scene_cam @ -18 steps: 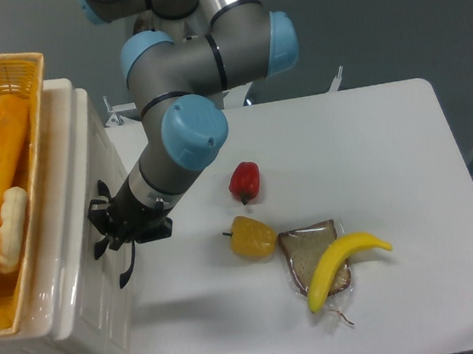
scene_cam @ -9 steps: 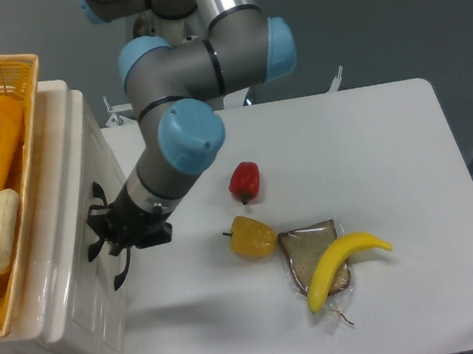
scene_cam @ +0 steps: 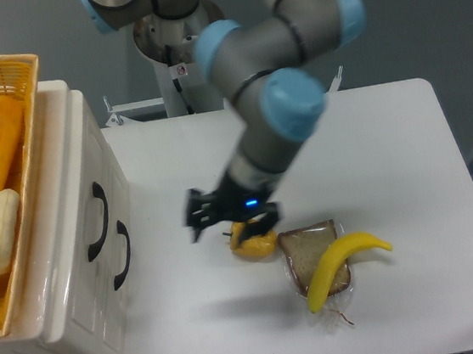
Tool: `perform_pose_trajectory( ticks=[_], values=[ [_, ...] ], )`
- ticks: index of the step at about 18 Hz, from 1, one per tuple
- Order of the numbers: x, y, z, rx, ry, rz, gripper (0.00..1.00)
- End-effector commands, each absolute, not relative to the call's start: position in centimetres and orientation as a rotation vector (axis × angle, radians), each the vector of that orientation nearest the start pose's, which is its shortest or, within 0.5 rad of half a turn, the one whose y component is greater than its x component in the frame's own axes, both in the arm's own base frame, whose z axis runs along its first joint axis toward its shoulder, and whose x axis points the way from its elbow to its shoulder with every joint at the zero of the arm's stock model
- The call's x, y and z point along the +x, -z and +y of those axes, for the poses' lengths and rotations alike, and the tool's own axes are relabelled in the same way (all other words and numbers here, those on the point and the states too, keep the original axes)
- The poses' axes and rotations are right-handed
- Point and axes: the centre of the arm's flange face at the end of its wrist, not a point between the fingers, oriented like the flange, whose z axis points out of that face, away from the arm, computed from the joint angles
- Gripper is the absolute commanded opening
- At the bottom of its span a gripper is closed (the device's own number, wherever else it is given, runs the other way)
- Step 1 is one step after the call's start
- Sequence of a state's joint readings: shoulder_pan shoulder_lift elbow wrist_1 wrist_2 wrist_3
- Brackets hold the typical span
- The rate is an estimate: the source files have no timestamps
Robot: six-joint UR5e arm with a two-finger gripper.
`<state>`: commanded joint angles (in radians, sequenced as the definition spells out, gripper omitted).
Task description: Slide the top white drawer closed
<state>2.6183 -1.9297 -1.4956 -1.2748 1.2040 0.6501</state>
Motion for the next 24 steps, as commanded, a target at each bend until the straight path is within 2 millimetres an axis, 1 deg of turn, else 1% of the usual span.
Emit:
perform_pose_trajectory(
  ticks=[3,6,8,10,11,12,14,16,18,20,22,24],
  values=[
    [-50.0,-35.6,41.8,-2.801,0.235,-0.509,1.0],
    [-53.4,-34.6,38.5,-2.863,0.133,-0.45,1.0],
    [-56.0,-34.1,35.2,-2.897,0.082,-0.441,1.0],
    [-58.2,-33.6,32.9,-2.953,0.034,-0.387,1.0],
    [-59.0,-33.7,31.9,-2.987,0.002,-0.348,1.0],
    [-59.6,-33.0,31.1,-3.027,-0.014,-0.289,1.0],
    [-61.0,-32.4,29.9,-3.085,-0.052,-0.158,1.0],
    [-62.3,-31.6,28.1,-3.1,-0.048,-0.095,1.0],
    [-63.5,-30.0,26.5,-3.111,-0.017,-0.019,1.0],
    [-64.4,-29.2,25.0,-3.126,-0.006,0.069,1.0],
    [-64.9,-29.4,24.1,-3.126,-0.014,0.127,1.0],
    [-64.9,-29.4,24.0,-3.128,-0.015,0.137,1.0]
  ],
)
